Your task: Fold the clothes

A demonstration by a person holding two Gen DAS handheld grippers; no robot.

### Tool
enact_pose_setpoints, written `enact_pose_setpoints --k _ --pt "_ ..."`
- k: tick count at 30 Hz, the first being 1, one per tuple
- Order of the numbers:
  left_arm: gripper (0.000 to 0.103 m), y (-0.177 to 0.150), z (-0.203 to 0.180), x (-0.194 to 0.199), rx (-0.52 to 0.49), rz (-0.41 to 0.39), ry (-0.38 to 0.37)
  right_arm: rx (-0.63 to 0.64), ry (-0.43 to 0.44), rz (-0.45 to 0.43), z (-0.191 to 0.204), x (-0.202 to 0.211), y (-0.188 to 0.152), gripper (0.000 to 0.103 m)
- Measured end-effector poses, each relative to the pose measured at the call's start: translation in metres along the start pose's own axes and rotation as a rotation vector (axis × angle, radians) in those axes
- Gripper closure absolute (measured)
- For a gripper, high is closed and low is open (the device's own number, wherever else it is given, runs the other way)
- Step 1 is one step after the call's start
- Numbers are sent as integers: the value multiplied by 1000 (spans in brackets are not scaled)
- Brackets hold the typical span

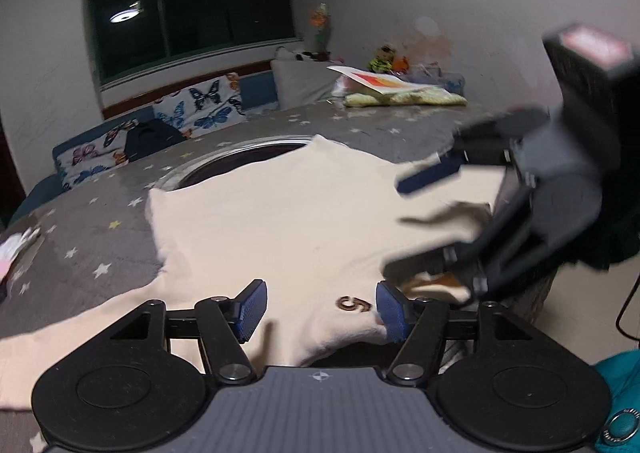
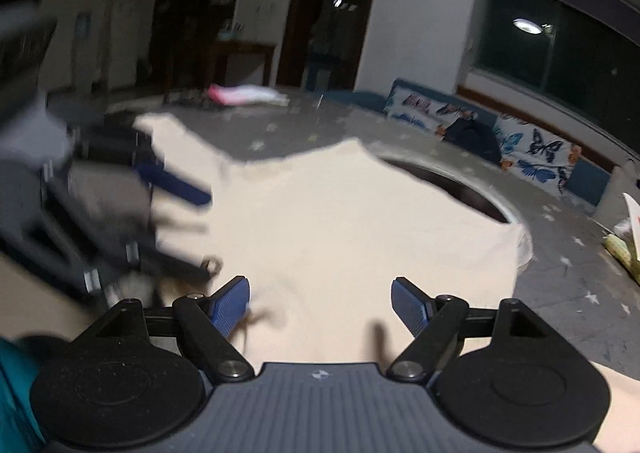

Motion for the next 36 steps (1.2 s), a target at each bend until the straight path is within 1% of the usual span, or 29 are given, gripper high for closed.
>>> enact_pose_setpoints --k 2,4,5,7,9,13,15,19,21,23,24,26,28,32,36 --pt "38 0 9 4 56 1 2 -24 16 -6 -3 2 1 23" --pt "35 2 20 10 108 -9 18 -54 26 -20 -8 5 4 21" --pt "33 4 26 13 127 -16 38 -73 26 -36 -10 6 7 19" --pt "27 7 38 20 164 -31 82 -106 31 -58 -15 4 12 13" --pt "21 7 51 27 205 -43 138 -141 40 -68 -18 -1 15 12" --pt "18 3 83 39 321 -45 209 -227 76 -65 -25 -10 19 11" --pt "11 0 98 44 363 -44 257 -259 109 -67 -27 -11 20 9" --pt "9 -11 128 53 433 -38 382 -230 107 -33 -22 -18 16 8" --pt "3 -16 144 57 479 -44 440 -208 115 0 -16 -23 12 8" --pt "3 -21 157 60 513 -39 488 -184 126 37 -10 -28 4 8" --pt "3 -23 163 60 525 -32 508 -193 130 38 -10 -28 3 7" --pt "0 -28 172 59 544 -11 541 -210 139 40 -10 -28 0 5" --pt "0 -31 178 58 556 7 565 -211 139 43 -10 -28 0 0" --pt "0 -36 188 50 584 46 593 -212 140 49 -9 -29 0 0" --pt "0 -41 195 45 618 71 606 -214 141 56 -9 -30 0 0"
Point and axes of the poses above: each gripper's, at about its wrist camera, not at the fingertips, and x roughly against the way its jaws point, z to its left, y to its top, the point moved 3 cm from there along -x, roughly the way its jaws point, and after that the axes turned 2 degrees about x, right-handed, at the moved point
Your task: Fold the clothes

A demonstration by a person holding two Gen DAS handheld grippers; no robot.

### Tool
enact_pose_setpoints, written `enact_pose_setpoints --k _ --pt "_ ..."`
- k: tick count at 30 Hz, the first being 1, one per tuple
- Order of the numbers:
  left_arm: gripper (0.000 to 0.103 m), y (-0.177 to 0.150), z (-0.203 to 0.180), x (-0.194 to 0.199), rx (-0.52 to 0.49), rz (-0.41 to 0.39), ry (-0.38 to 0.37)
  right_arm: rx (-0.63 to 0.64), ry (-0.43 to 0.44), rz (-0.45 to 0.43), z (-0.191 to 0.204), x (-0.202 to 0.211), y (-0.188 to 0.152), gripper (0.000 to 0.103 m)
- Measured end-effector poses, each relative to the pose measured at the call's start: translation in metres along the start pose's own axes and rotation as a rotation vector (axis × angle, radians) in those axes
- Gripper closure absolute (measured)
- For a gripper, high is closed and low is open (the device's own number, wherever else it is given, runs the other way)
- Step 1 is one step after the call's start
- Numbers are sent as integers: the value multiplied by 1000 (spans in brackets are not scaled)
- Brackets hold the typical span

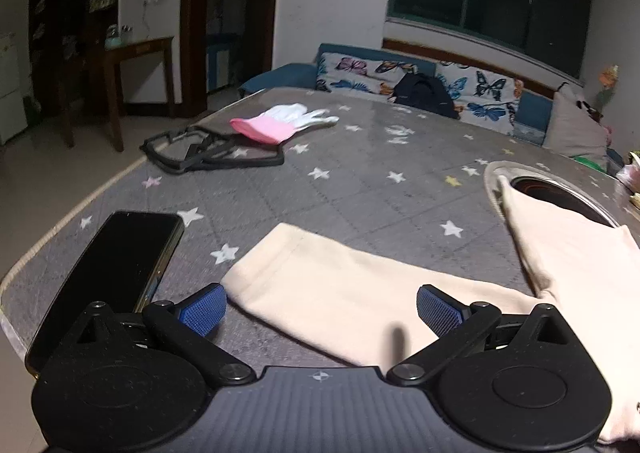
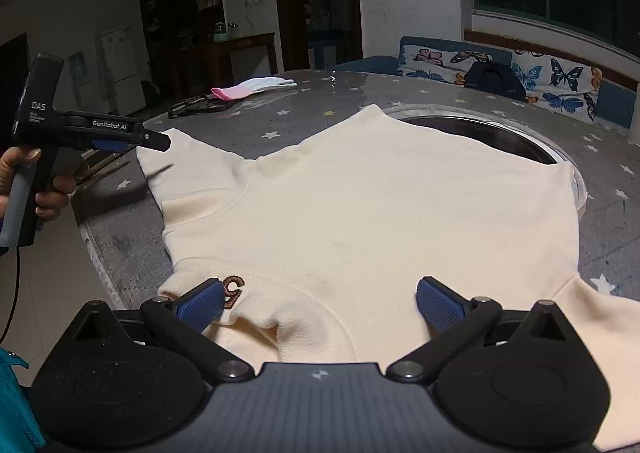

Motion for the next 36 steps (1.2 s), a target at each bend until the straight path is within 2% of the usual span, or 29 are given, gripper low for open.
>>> enact_pose_setpoints --k 11,28,36 --pt "0 0 10 -11 79 39 -1 9 0 31 2 -3 2 0" --pt "0 3 10 -18 67 68 4 -23 7 37 1 0 5 0" --pt "0 3 10 -20 62 69 11 -45 31 -5 2 14 13 0"
Point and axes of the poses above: each gripper's, at about its wrist camera, not at the fingertips, and x roughly against the way its jaws point, z to its left, y to its top, the point moved 3 cm from there along -x, roughly the way its jaws point, and after that the axes turned 2 degrees about x, right-handed, at the moved point
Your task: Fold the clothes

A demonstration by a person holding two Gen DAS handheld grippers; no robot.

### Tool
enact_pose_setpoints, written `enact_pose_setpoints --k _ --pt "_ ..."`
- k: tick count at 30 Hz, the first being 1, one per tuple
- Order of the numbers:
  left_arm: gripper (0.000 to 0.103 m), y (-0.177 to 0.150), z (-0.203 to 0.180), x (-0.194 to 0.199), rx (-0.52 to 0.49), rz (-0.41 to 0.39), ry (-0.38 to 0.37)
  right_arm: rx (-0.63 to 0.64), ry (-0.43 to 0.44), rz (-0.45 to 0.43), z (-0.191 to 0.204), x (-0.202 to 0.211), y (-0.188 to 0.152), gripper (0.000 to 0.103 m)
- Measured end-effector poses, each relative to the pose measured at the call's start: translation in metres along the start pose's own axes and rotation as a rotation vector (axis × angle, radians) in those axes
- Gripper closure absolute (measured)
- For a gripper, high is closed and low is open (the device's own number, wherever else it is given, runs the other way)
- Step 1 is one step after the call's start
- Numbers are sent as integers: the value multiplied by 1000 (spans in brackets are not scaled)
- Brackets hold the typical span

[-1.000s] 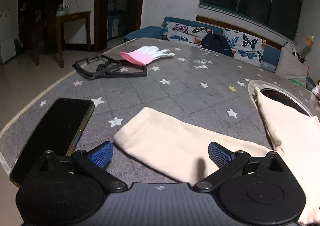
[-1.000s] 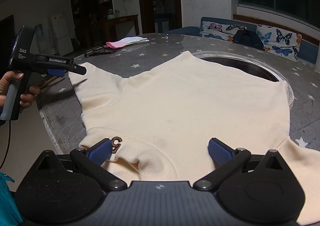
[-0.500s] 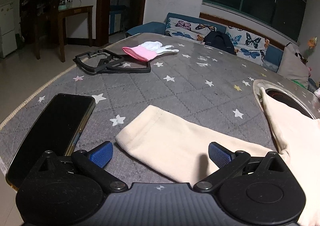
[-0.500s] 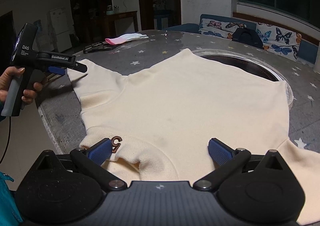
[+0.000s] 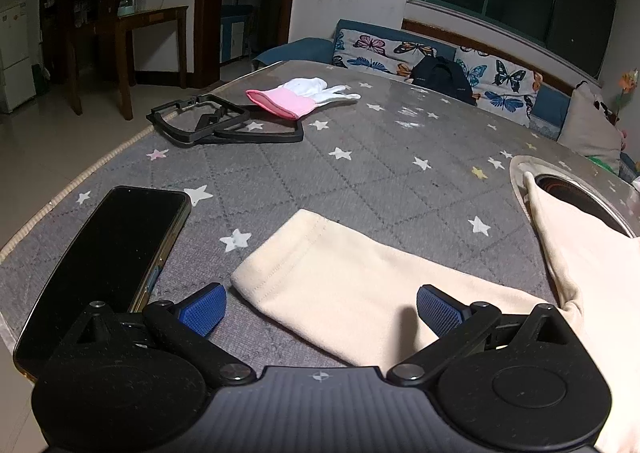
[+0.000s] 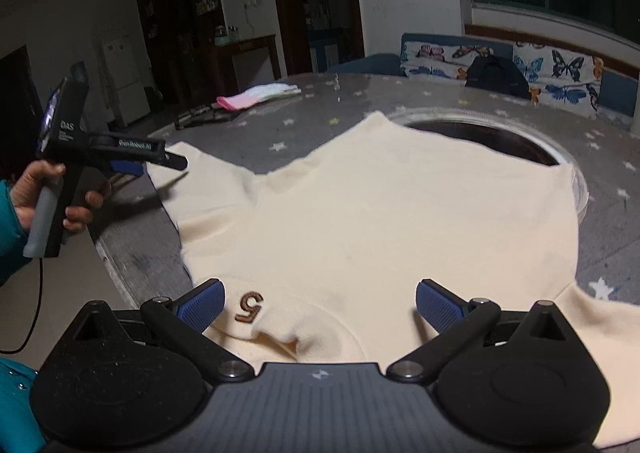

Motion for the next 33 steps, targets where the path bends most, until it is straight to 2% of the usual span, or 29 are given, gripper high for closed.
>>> enact_pose_setpoints --k 4,7,10,12,16,18,19,21,22,23,24,28,33 --pt "0 1 4 1 22 -7 -26 -2 -3 -33 2 8 7 0" --pt "4 0 9 4 55 -27 -47 2 -10 -54 3 11 11 0" --pt "15 0 15 7 88 -58 -64 7 -14 -64 5 10 13 0" --pt "27 1 18 7 104 -69 -70 11 -16 -71 6 9 13 0" --pt "35 2 22 8 125 -80 -67 7 -12 -86 6 9 16 1" --pt "48 1 24 8 131 -89 -56 2 -11 -93 6 9 17 1" --pt "51 1 24 8 129 -91 -50 -1 -10 -97 6 10 18 1" --pt "67 1 25 7 135 -90 -45 -7 -8 -100 6 9 18 2" --pt "71 2 27 6 147 -85 -49 -12 -6 -100 6 9 18 2" --pt "81 2 29 6 160 -81 -52 -17 -4 -100 5 9 18 3" --pt "87 2 31 6 177 -76 -59 -22 -1 -99 5 9 18 5" --pt "94 2 30 12 209 -95 -106 -41 8 -99 4 9 18 12" --pt "95 8 7 36 182 -156 -229 -70 22 -97 2 8 17 19"
Point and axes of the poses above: each gripper's, at about its wrist camera, not at the fingertips, and x roughly against the way its jaws point, z to its left, y to its top, the point moved 3 cm from there along -x, roughly the way its jaws point, and after that the axes turned 2 degrees about x, right-handed, at the moved point
